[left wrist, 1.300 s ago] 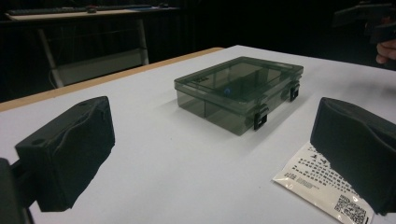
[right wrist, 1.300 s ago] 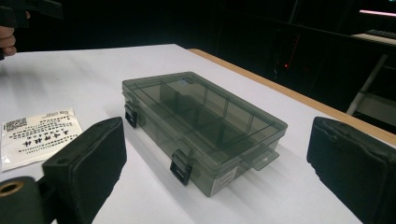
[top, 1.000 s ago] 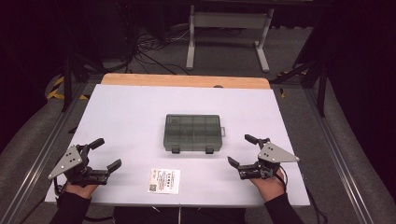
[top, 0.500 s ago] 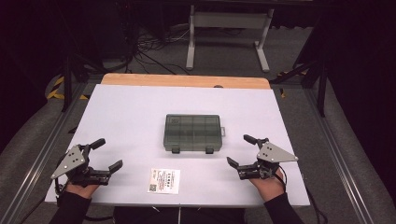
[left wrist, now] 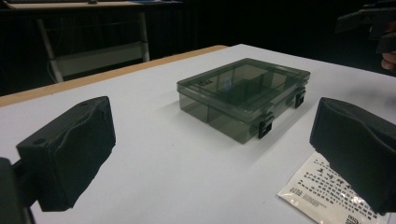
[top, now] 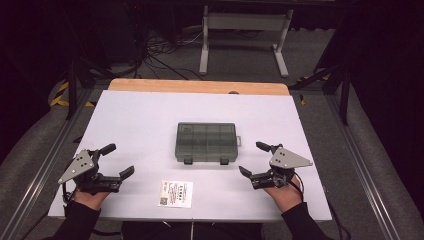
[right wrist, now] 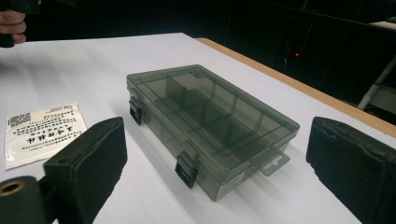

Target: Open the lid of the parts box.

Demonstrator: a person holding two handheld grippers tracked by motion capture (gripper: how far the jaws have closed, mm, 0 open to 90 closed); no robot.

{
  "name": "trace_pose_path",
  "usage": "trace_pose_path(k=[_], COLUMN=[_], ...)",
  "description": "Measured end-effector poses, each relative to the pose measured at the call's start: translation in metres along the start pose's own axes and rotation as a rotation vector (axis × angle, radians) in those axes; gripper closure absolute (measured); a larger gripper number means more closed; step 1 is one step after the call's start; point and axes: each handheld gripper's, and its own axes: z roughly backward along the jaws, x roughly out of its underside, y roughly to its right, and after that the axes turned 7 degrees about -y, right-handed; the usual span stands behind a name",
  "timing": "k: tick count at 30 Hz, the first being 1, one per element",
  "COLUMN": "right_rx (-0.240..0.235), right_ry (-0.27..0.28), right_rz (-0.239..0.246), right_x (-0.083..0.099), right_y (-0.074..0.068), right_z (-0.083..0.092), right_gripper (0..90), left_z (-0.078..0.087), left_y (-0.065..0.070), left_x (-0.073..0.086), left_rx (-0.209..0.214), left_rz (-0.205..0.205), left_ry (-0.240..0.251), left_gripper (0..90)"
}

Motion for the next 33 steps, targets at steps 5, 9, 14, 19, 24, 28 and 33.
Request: trace_pose_path(k=[5,9,14,19,24,28,33], right_rx=[-0.008,-0.018,-0.026,-0.041,-0.033,-0.033,-0.03], right_ry=[-0.009,-0.008,-0.014,-0.015,-0.019,-0.023,-0.049], right_rz=[-0.011,-0.016,-0.015,-0.02,-0.011,-0.017,-0.01], right_x=[-0.005,-0.011,-0.016,-0.024,-0.027,-0.027,-0.028], right_y=[0.005,0.01,0.013,0.019,0.021,0.023,0.025], right_z=[-0.009,-0.016,-0.021,-0.026,-0.028,-0.029,-0.031], right_gripper=[6.0,6.0,6.0,5.9,6.0,6.0,9.5], left_z=[-0.009,-0.017,-0.027,-0.037,-0.047,-0.055,-0.066], left_y=[0.0,-0.001,-0.002,-0.004,-0.004,-0.002,-0.003], left_x=[-0.01,-0.018,-0.027,-0.035,-0.037,-0.04,-0.045], left_rx=[0.012,0.026,0.037,0.056,0.067,0.074,0.107], left_rz=[-0.012,-0.02,-0.032,-0.032,-0.044,-0.056,-0.062], left_ry=[0.002,-0.001,0.007,0.014,0.001,-0.008,-0.034], left_gripper=[0.8,0.8,0.8,1.0,1.0,1.0,3.5])
